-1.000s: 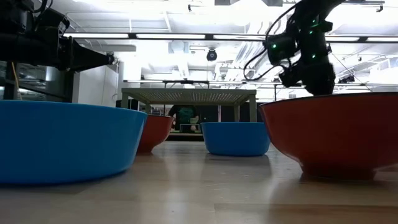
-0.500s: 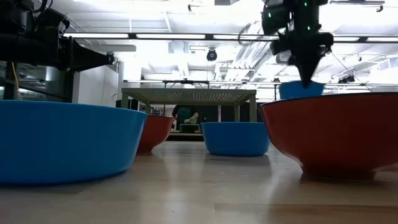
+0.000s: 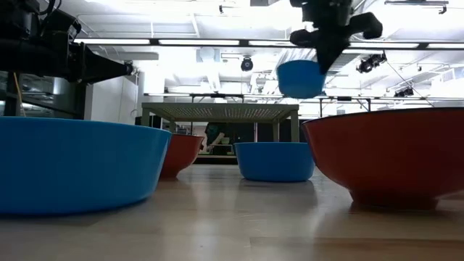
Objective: Pick & Place Mini bowls
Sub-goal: Put the blue bowl on the shelf
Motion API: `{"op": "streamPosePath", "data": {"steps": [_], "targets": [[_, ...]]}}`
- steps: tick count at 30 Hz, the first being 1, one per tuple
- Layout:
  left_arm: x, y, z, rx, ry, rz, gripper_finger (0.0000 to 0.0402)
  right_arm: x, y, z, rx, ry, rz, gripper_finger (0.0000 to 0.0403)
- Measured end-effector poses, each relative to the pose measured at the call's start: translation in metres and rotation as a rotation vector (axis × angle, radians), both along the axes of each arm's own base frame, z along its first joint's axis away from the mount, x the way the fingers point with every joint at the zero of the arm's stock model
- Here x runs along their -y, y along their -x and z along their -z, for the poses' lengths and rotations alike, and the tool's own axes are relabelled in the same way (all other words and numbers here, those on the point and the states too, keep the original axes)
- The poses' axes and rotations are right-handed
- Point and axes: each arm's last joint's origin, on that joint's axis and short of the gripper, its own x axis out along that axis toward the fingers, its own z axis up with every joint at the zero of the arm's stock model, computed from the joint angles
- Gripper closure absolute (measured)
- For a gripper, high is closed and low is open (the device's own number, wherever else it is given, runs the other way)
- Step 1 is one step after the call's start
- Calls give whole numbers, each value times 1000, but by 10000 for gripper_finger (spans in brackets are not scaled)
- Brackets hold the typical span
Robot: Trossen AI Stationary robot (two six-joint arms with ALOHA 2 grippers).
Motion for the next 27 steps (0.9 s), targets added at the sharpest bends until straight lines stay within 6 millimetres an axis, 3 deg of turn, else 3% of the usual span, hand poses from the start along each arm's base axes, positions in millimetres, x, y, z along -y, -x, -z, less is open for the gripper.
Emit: {"op": "streamPosePath", "data": {"steps": [8,18,27], "targets": [[0,0,0,0,0,0,252,19,-38,3,-99,152,-112,403],[0,0,0,0,0,0,252,35,-82,13,-112,142,-154,403],[0,0,0,0,0,0,252,40,-88,21,-120,124,-132,403]]}}
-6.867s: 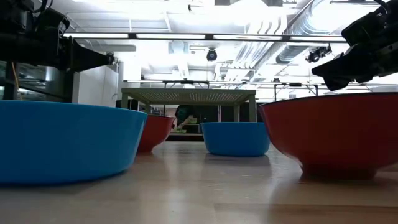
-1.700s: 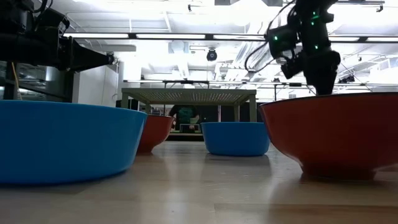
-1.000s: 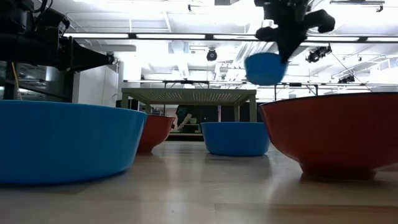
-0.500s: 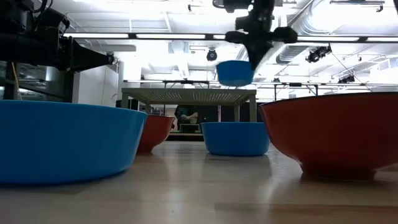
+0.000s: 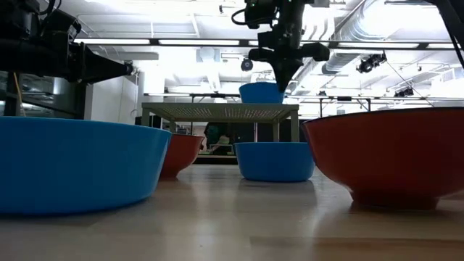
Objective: Pick & Place Mini bowls
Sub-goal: Put the blue bowl on the shelf
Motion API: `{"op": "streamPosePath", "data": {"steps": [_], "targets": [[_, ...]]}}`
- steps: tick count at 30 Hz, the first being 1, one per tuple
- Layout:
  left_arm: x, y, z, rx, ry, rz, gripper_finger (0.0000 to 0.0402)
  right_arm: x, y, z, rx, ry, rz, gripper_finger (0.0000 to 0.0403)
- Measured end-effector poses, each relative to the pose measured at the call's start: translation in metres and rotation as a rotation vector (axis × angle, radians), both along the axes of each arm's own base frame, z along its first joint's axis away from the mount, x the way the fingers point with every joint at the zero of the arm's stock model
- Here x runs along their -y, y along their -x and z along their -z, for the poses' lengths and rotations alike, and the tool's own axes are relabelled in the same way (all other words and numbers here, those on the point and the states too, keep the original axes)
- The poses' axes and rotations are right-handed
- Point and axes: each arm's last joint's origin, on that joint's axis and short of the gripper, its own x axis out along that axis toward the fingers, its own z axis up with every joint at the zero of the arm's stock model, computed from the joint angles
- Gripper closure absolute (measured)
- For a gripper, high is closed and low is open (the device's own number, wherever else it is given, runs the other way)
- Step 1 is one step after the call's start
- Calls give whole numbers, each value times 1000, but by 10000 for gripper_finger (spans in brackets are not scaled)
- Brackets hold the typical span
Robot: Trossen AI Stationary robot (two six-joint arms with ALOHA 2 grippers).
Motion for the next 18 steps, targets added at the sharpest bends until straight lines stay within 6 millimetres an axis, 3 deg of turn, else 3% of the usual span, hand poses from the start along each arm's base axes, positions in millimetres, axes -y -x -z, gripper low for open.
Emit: {"op": "streamPosePath", "data": {"steps": [18], "targets": [[0,0,0,0,0,0,252,-1,-4,2,54,-41,30,401]]}}
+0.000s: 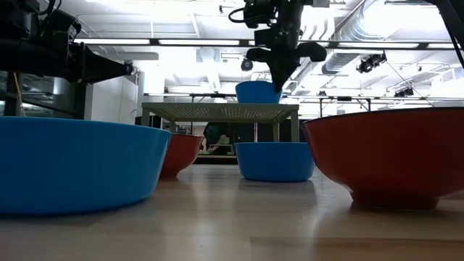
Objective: Pick & Place Mini bowls
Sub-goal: Put the blue bowl on the shelf
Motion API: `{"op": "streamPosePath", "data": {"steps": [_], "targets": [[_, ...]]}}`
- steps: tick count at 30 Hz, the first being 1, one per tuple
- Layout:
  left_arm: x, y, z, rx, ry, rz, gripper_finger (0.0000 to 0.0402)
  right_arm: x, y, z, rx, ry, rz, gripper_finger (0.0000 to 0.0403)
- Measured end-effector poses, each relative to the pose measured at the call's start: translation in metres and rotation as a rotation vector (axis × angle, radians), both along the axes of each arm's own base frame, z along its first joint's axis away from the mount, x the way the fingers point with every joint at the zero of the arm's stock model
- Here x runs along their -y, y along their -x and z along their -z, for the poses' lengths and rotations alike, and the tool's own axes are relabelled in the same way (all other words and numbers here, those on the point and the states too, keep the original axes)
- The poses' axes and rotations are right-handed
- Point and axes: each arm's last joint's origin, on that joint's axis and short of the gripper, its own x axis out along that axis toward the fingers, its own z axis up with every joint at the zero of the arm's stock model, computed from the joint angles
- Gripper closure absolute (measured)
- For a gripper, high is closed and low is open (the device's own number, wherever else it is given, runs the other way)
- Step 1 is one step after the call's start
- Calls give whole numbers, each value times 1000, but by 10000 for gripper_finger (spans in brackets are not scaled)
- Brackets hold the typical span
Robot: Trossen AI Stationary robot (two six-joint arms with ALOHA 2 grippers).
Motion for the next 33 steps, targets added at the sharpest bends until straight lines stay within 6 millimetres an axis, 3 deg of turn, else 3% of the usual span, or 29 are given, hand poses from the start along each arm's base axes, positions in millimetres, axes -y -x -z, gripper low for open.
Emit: {"op": "streamPosePath", "data": {"steps": [33], "targets": [[0,0,0,0,0,0,252,-1,-2,1,43,-52,57,392]]}}
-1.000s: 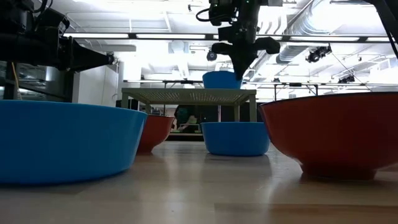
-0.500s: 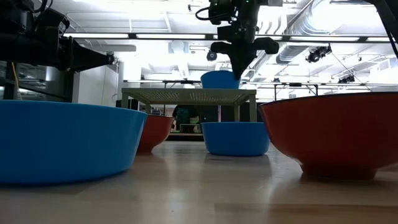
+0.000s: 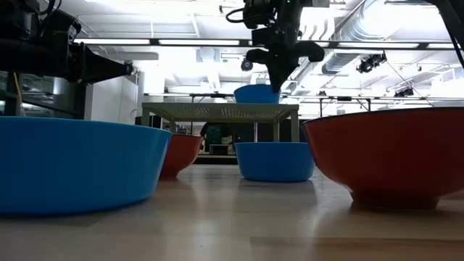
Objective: Pick & Place Mini bowls
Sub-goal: Put the blue bowl on the shelf, then put the white and red bowl on the shelf
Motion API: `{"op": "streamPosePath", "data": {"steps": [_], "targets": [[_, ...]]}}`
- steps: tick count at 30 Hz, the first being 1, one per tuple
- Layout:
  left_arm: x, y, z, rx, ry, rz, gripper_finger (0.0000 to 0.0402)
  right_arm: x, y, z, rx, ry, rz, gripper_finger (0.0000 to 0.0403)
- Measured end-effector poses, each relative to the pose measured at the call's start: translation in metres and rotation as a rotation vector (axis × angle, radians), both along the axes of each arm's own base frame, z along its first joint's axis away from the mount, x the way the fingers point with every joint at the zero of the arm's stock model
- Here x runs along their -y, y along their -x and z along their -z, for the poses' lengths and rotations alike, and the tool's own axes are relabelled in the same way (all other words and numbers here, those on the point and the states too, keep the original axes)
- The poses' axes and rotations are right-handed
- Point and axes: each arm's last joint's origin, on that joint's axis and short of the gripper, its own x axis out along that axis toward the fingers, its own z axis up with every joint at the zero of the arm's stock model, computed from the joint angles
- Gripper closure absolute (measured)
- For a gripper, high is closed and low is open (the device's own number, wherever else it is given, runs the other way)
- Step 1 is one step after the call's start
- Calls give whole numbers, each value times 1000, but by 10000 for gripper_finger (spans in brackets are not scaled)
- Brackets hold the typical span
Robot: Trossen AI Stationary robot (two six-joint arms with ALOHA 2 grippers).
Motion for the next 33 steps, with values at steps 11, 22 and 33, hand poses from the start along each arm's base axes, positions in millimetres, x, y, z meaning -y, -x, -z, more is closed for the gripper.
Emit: {"op": "streamPosePath", "data": {"steps": [11,22,33], "targets": [[0,0,0,-1,0,0,252,0,-1,0,20,-21,62,351],[0,0,0,0,0,0,252,-2,-2,-4,45,45,154,231],[0,0,0,0,0,0,252,-29,10,-31,135,110,485,214]]}}
